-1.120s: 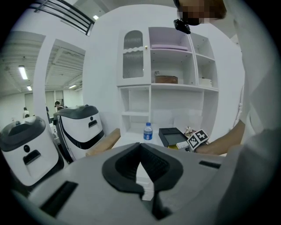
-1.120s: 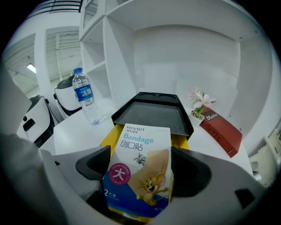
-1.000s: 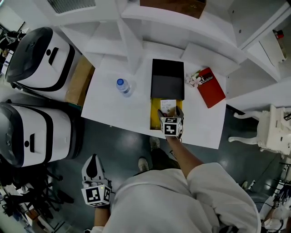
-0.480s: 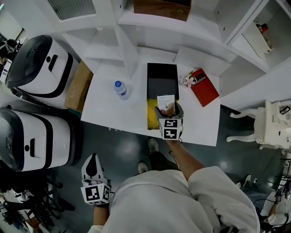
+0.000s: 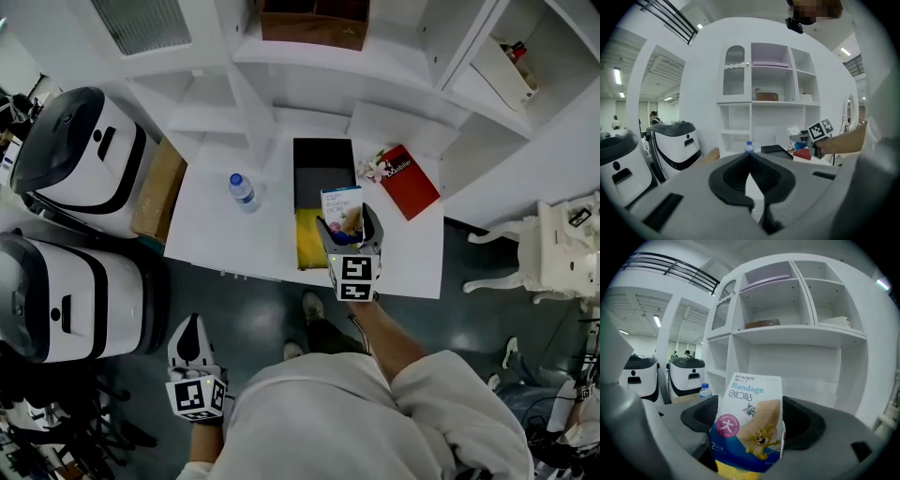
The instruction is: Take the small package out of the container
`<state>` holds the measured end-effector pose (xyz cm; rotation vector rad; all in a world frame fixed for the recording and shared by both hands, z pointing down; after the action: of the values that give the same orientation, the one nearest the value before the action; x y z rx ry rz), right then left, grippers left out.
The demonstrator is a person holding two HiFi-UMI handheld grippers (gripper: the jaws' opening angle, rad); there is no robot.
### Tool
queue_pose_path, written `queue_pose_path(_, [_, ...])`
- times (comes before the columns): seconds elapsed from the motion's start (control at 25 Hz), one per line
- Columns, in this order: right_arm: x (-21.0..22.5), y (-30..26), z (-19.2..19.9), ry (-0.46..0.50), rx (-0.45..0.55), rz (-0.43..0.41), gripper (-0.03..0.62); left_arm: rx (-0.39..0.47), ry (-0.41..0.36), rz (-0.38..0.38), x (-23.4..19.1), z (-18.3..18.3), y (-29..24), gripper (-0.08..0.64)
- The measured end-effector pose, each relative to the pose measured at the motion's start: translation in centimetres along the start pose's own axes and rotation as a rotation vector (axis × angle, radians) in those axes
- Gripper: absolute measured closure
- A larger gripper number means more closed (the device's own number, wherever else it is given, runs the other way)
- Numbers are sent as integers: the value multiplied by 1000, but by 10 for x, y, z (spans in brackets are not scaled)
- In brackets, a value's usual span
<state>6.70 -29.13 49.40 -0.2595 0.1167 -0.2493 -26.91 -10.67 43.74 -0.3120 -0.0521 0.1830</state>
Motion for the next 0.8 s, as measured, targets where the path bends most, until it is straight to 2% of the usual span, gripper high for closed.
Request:
queue_pose_path(0.44, [-1, 46, -57, 50, 194, 2, 156, 22, -15, 30, 6, -5, 3, 552])
queue_pose_path(0.8, [-3, 74, -90, 71, 292, 0, 158, 34, -26, 49, 9, -9, 5, 552])
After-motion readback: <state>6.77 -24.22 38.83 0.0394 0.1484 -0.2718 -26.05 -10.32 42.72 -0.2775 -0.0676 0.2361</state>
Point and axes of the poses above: the fingertips, and each gripper's own axes: y backward along the fingers, x to its right, z out of its underside, the point moved 6 cm from there along y, backward along the fingers, and after that the axes turned 2 degrees about -z, right-handed, at the moved point
